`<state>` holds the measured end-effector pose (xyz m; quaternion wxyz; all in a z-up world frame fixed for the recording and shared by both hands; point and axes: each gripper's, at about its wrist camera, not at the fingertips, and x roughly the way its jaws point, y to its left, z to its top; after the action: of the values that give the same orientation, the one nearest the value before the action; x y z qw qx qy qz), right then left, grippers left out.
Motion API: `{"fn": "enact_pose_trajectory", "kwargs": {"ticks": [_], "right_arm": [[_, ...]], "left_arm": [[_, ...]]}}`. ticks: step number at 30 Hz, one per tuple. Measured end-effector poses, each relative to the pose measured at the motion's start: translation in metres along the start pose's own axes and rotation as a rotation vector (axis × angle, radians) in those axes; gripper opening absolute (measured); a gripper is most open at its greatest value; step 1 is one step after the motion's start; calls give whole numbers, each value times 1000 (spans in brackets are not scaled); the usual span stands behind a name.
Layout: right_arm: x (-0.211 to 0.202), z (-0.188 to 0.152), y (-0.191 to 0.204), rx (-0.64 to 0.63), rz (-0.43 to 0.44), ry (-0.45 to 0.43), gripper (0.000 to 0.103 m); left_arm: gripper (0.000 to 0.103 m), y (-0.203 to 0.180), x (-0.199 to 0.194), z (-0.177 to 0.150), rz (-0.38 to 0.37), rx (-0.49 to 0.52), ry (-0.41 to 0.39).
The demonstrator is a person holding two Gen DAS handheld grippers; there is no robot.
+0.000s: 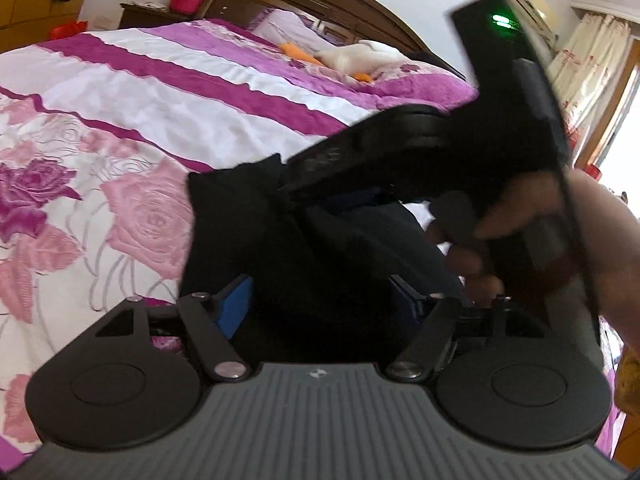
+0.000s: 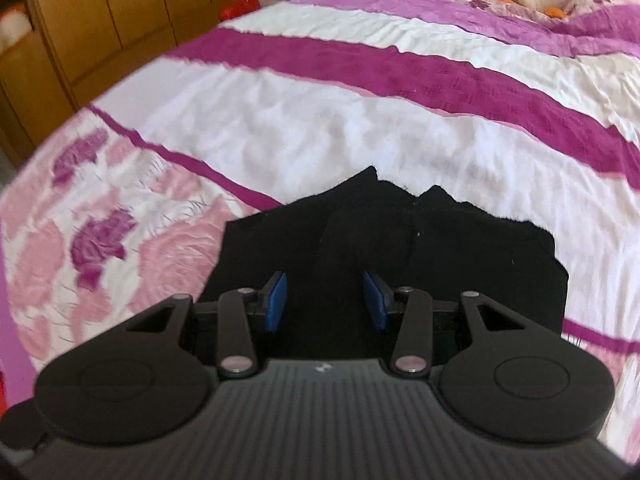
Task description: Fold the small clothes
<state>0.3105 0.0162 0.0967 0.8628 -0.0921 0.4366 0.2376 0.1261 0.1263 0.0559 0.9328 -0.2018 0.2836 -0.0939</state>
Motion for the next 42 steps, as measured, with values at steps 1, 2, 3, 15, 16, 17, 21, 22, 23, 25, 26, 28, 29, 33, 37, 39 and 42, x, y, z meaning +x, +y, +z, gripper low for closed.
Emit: {"fn": "enact_pose_trajectory", "kwargs": {"ticks": [1,2,3,15,16,17,21,22,23,25,26,28,29,33,37,39,42], "right_arm": [[5,0,-1,2,-6,12,44],[8,-1,-3,3,-8,20,44],[12,-2,-4,2,-7,21,44],[-31,-28,-23,40,65,-277,8],[-37,-28,-23,44,70,-302,8],[-44,-27,-22,53,77,-326,8],[-61,-12,-17,78,133,-386,8],[-63,-8,-13,77,151,-395,8],[-64,-5,-8,73,167,-401,8],[-63,-1,3,50,190,-407,8],[-59,0,10,38,191,-409,8],[-44,1,23,9,196,-380,8],[-34,1,29,-4,203,-346,9],[-3,-10,41,-15,180,-238,12],[-18,-22,29,46,230,-267,14],[-36,-28,16,72,262,-301,15],[-65,-43,-6,121,258,-358,42]], "left_arm": [[71,0,2,-1,-1,2,2],[67,-1,4,-1,3,4,2],[64,-2,7,-1,7,5,-2],[16,-23,-1,-9,7,61,-88],[16,-25,-4,-9,14,73,-103],[15,-27,-9,-8,17,80,-121],[15,-25,-27,0,39,68,-185],[15,-21,-32,2,45,60,-195],[15,-17,-36,3,54,51,-206],[15,-8,-42,4,84,42,-222],[15,-4,-43,3,104,42,-223],[15,5,-41,-1,148,40,-211],[15,13,-39,-4,167,28,-185],[19,35,-25,-14,194,-6,-111],[33,35,-37,-15,218,27,-123],[40,34,-44,-14,223,23,-132],[42,29,-59,-13,219,25,-144]]}}
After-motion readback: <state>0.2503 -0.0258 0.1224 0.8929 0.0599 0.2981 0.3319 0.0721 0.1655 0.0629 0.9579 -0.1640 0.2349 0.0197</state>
